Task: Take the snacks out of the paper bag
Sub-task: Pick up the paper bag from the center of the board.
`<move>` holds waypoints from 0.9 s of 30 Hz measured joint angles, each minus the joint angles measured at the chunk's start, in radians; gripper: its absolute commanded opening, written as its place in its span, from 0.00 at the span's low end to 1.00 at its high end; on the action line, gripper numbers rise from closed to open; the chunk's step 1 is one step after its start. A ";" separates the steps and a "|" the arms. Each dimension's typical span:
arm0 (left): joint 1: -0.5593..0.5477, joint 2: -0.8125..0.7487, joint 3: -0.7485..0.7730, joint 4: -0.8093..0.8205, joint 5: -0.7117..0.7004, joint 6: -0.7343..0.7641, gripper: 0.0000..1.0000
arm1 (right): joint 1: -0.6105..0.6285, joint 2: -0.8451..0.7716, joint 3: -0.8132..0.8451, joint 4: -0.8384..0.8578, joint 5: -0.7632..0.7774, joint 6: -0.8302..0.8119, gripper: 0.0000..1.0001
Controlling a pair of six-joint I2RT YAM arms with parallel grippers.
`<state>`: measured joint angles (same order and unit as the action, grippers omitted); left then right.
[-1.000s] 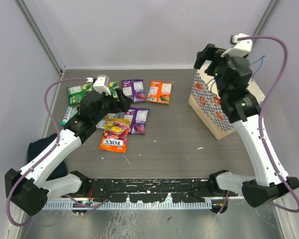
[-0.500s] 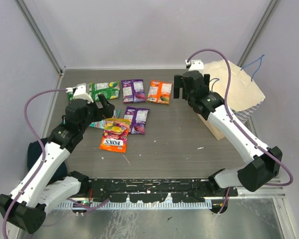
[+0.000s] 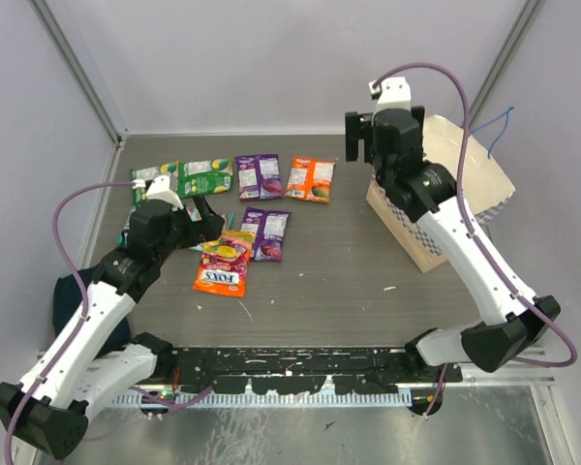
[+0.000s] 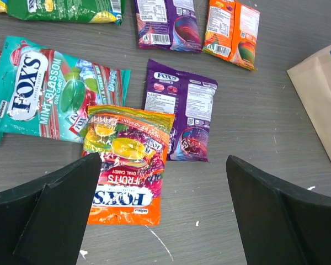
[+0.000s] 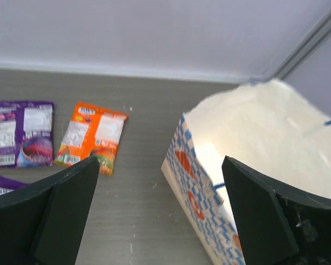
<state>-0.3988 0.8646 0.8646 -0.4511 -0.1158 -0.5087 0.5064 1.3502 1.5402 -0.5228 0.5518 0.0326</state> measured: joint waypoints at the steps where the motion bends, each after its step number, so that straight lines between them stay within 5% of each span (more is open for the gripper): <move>1: 0.000 -0.004 -0.001 -0.004 0.002 0.000 0.98 | 0.000 0.013 0.041 0.002 0.002 -0.017 1.00; 7: 0.000 -0.007 -0.013 -0.023 0.044 -0.001 0.98 | -0.040 0.071 0.220 -0.022 -0.016 -0.080 1.00; 12: 0.000 0.001 -0.038 -0.026 0.103 -0.006 0.98 | -0.194 0.076 0.236 -0.071 -0.104 -0.056 1.00; 22: 0.000 0.027 -0.110 -0.024 0.187 -0.007 0.98 | -0.293 0.059 -0.081 -0.075 -0.262 0.003 1.00; 27: 0.000 0.037 -0.133 -0.006 0.232 -0.008 0.98 | -0.293 0.060 -0.180 -0.048 -0.315 0.025 0.90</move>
<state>-0.3988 0.9020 0.7319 -0.4568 0.1165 -0.5163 0.2138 1.4097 1.3605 -0.5709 0.2367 0.0578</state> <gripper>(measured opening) 0.982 0.956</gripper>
